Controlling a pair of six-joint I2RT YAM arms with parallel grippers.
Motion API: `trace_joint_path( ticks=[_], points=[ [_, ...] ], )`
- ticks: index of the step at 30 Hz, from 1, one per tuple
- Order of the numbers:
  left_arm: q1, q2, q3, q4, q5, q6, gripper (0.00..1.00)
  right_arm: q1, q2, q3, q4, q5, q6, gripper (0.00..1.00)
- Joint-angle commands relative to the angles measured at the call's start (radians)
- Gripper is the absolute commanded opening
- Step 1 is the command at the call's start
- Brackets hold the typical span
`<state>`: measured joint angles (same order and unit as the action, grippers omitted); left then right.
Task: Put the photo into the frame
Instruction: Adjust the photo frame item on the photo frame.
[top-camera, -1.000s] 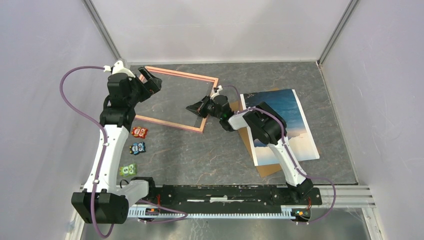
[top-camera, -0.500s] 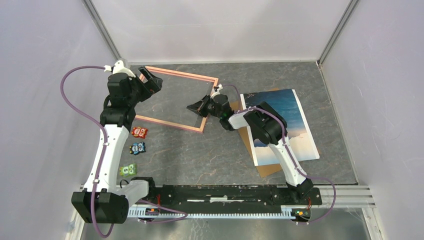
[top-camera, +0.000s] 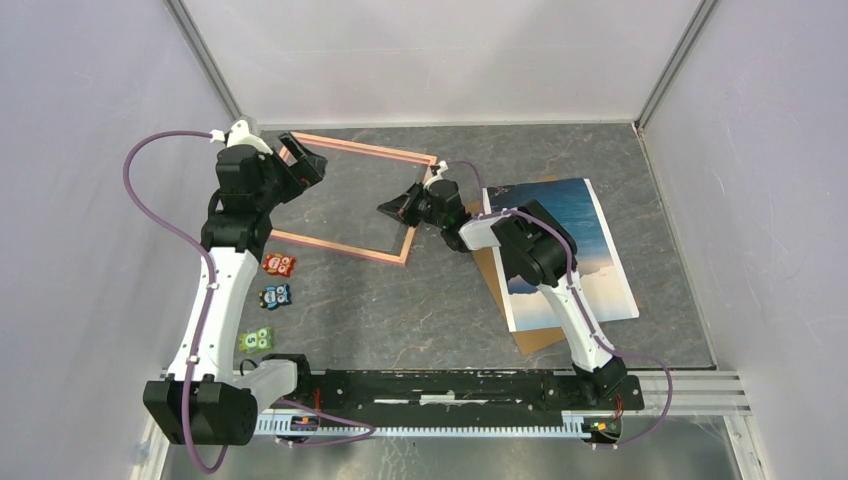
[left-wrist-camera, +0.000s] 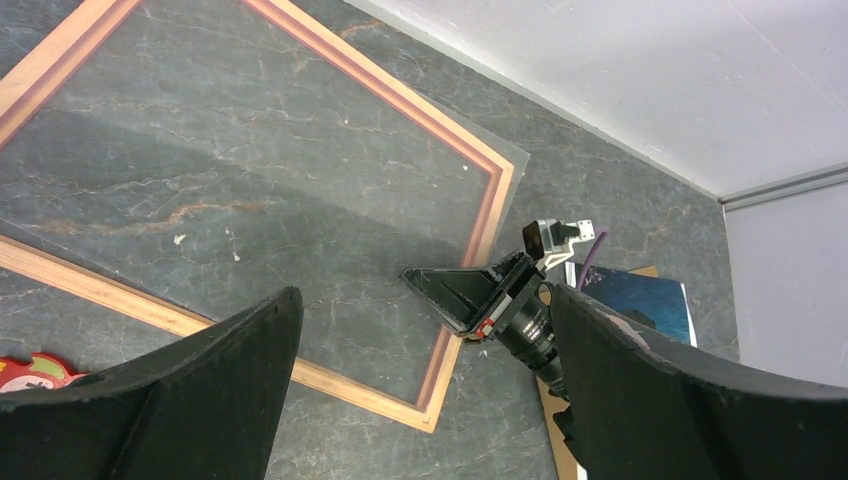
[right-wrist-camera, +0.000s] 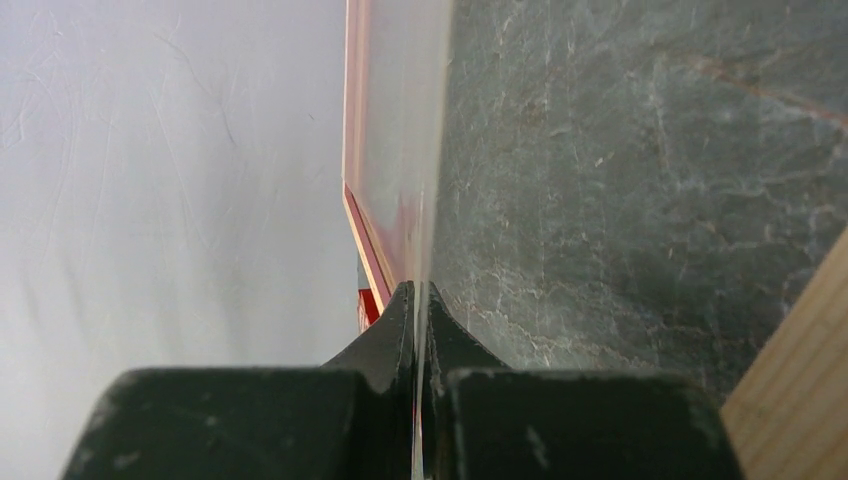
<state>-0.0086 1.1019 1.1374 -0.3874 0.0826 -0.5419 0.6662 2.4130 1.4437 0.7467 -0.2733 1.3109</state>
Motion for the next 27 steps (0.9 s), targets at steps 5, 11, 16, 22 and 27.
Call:
trace_joint_path(
  ticks=[5,11,16,22,27],
  points=[
    [-0.002,0.002,-0.003,0.038,0.016,-0.047,1.0,-0.006,0.019,0.089,-0.008,-0.06,-0.028,0.0],
    [-0.003,0.004,-0.004,0.038,0.019,-0.049,1.0,-0.009,0.035,0.118,-0.028,-0.099,-0.032,0.0],
    [-0.002,0.005,-0.004,0.038,0.018,-0.05,1.0,-0.013,0.027,0.12,-0.046,-0.118,-0.044,0.0],
    [-0.002,0.01,-0.008,0.045,0.026,-0.055,1.0,-0.025,0.028,0.122,-0.06,-0.131,-0.05,0.0],
    [-0.002,0.013,-0.008,0.044,0.026,-0.054,1.0,-0.031,0.022,0.114,-0.064,-0.142,-0.055,0.0]
  ],
)
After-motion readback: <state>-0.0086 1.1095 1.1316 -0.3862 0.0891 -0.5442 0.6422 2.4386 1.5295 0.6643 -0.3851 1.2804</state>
